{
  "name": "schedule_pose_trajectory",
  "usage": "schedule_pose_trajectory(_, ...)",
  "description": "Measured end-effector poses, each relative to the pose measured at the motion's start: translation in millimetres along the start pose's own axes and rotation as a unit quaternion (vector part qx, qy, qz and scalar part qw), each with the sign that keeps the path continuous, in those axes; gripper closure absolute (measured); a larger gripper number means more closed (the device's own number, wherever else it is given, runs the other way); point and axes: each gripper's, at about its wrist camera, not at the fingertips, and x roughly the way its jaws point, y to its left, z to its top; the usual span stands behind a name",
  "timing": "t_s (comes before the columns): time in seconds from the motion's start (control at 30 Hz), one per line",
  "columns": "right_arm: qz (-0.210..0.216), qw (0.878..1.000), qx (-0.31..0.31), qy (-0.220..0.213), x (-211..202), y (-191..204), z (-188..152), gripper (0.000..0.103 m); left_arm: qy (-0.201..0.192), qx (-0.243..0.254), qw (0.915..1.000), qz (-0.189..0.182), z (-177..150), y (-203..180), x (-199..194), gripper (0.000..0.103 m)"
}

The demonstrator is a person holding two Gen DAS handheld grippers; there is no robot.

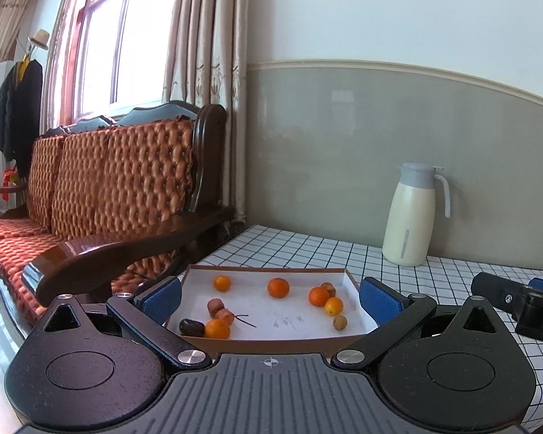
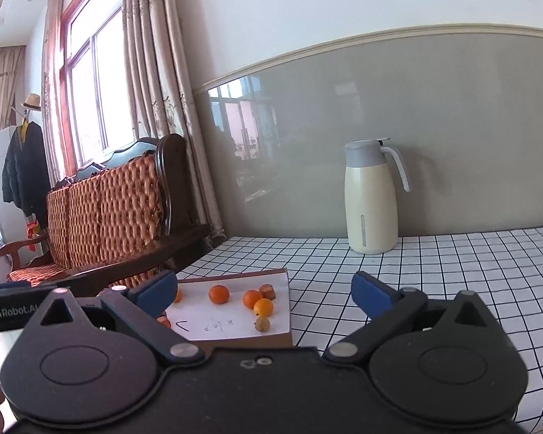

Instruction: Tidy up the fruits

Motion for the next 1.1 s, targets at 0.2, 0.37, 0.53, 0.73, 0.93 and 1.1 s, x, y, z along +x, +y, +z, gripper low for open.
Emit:
schedule_pose_trajectory(0.2, -0.001, 1.0, -0.002, 0.004, 4.4, 2.9, -2.6, 0.006, 0.006, -0.001, 1.0, 0.003, -1.8, 3.3, 3.3, 0.0)
schedule_pose_trajectory(0.37, 0.005, 1.0, -0.008, 0.009, 7.7, 5.5, -2.1, 0.006, 0.005, -0.002, 1.0, 0.008, -2.7, 6.4, 3.6, 0.0)
schedule_pose_trajectory(0.53, 0.009, 1.0, -0.008, 0.008, 9.7, 7.5, -1.1, 0.006, 0.01, -0.007, 0.9999, 0.01, -4.7, 10.8, 5.6, 0.0)
schedule_pose_trajectory(0.73, 0.015, 1.0, -0.02, 0.015, 12.1, 14.4, -4.1, 0.006, 0.02, -0.006, 0.9998, 0.006, -11.3, 11.7, 7.7, 0.0)
schedule_pose_trajectory(0.93, 0.008, 0.999, -0.024, 0.022, 15.3, 15.8, -6.7, 0.006, 0.027, -0.008, 0.9996, 0.003, -13.6, 13.4, 10.4, 0.0)
schedule_pose_trajectory(1.1, 0.007, 1.0, -0.019, 0.023, 14.9, 13.9, -8.1, 0.006, 0.033, -0.008, 0.9994, 0.002, -16.1, 13.1, 12.4, 0.0)
